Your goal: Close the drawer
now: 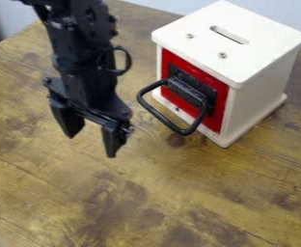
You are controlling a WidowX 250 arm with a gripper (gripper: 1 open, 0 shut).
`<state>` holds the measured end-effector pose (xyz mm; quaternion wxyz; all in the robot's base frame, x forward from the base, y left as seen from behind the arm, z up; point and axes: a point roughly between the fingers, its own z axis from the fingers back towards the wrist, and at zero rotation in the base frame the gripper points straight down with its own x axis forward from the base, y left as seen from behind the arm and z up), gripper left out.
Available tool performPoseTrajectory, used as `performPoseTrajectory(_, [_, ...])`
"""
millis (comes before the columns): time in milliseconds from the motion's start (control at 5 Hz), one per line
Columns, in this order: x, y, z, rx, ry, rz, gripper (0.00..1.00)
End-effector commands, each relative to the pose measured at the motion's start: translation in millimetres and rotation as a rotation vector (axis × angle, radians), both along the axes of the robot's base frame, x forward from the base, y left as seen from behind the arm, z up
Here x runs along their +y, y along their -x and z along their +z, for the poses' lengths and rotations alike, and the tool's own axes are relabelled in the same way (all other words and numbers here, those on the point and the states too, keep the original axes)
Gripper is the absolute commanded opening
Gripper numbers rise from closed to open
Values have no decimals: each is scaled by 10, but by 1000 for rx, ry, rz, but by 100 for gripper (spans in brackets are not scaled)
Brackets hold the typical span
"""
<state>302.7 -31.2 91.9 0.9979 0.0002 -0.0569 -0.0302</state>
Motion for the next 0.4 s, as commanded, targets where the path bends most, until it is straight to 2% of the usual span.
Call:
performPoseTrajectory(0, [-170, -169, 148, -43, 7, 2, 100])
performPoseTrajectory(200, [-86, -303, 203, -43, 9, 6, 100])
